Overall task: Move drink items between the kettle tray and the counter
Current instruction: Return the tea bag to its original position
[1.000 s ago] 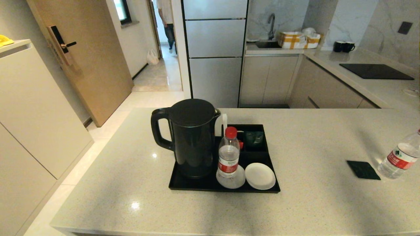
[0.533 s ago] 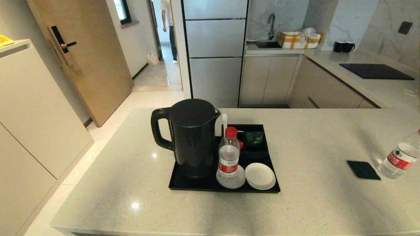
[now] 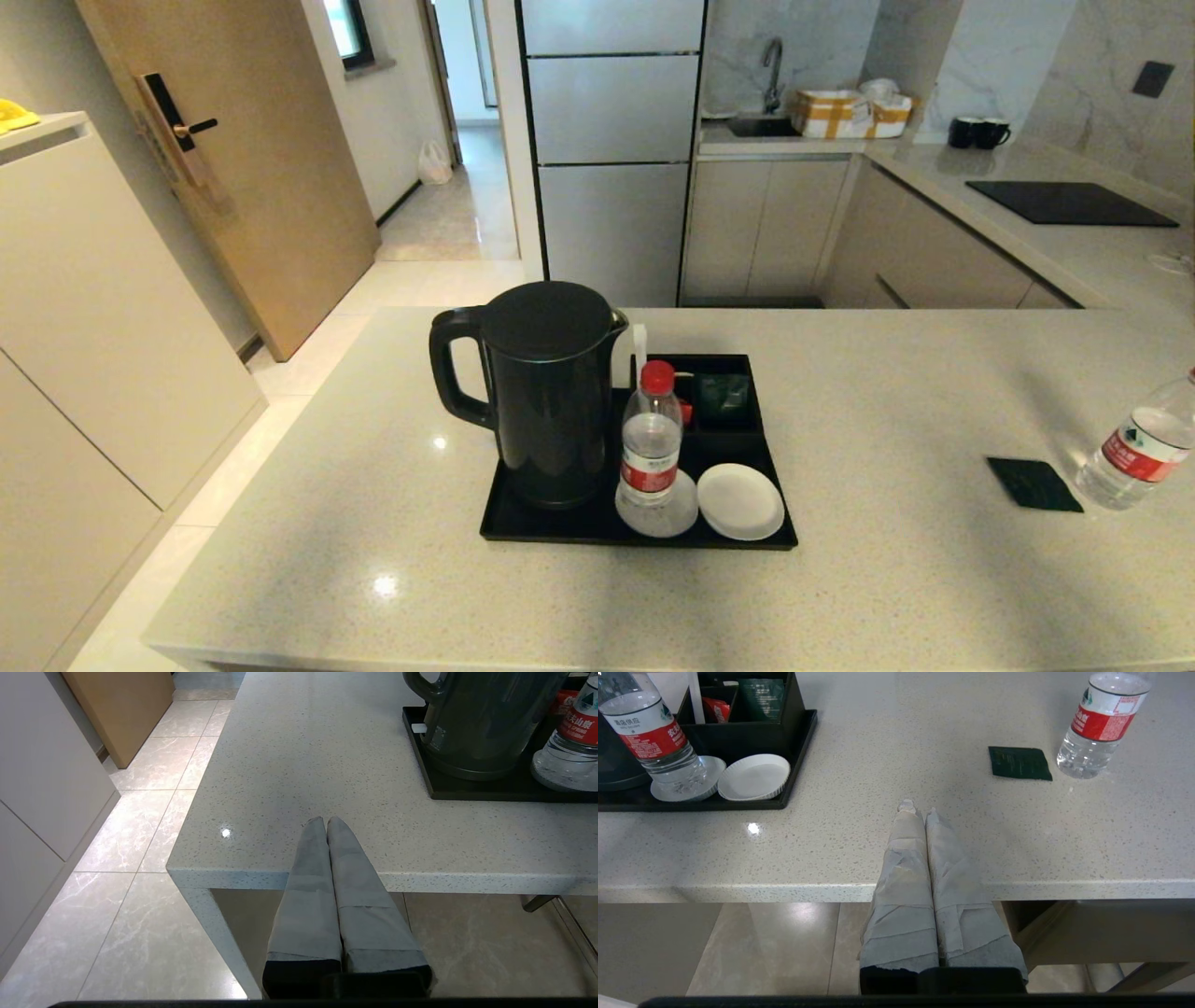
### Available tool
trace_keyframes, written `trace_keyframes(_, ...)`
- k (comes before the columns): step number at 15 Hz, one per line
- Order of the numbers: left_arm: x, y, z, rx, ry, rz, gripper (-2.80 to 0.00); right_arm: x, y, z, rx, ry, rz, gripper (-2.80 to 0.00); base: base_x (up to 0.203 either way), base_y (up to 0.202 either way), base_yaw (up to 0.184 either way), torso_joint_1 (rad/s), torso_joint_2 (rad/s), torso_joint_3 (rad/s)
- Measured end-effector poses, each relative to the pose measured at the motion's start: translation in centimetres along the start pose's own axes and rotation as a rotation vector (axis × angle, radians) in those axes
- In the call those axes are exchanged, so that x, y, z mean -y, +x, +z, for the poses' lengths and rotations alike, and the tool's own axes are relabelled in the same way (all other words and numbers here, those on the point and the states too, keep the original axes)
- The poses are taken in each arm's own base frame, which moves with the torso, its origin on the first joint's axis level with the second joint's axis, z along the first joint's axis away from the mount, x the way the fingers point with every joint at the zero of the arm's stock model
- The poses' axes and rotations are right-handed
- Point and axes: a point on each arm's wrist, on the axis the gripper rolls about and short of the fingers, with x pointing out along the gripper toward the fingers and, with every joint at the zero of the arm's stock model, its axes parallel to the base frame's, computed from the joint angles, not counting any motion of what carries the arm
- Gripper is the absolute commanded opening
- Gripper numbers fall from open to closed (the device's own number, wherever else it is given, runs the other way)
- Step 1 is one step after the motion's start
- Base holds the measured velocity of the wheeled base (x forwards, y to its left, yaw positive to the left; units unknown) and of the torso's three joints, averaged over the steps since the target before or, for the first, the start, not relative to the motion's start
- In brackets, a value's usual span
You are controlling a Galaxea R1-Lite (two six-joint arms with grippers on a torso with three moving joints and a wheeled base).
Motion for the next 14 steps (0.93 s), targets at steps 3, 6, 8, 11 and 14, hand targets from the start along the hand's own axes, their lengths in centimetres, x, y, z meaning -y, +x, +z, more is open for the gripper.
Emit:
trace_keyframes(3,0.0,0.0,0.0,0.0,0.0,-0.001,-2.8,0.0,0.0,0.0,-0.002,-0.005,0.001,-2.8,0.0,0.0,0.0,0.0,0.0,0.0)
trace_keyframes(6,0.0,0.0,0.0,0.0,0.0,-0.001,-2.8,0.0,-0.1,-0.3,-0.04,-0.007,0.0,-2.8,0.0,0.0,0.0,0.0,0.0,0.0)
trace_keyframes(8,0.0,0.0,0.0,0.0,0.0,0.001,-2.8,0.0,-0.2,-0.2,-0.053,-0.007,-0.001,-2.8,0.0,0.0,0.0,0.0,0.0,0.0)
trace_keyframes(11,0.0,0.0,0.0,0.0,0.0,-0.001,-2.8,0.0,-0.4,0.3,-0.052,-0.007,-0.004,-2.8,0.0,0.0,0.0,0.0,0.0,0.0)
trace_keyframes(14,0.0,0.0,0.0,0.0,0.0,-0.001,-2.8,0.0,-0.8,3.2,-0.051,-0.001,-0.007,-2.8,0.0,0.0,0.0,0.0,0.0,0.0)
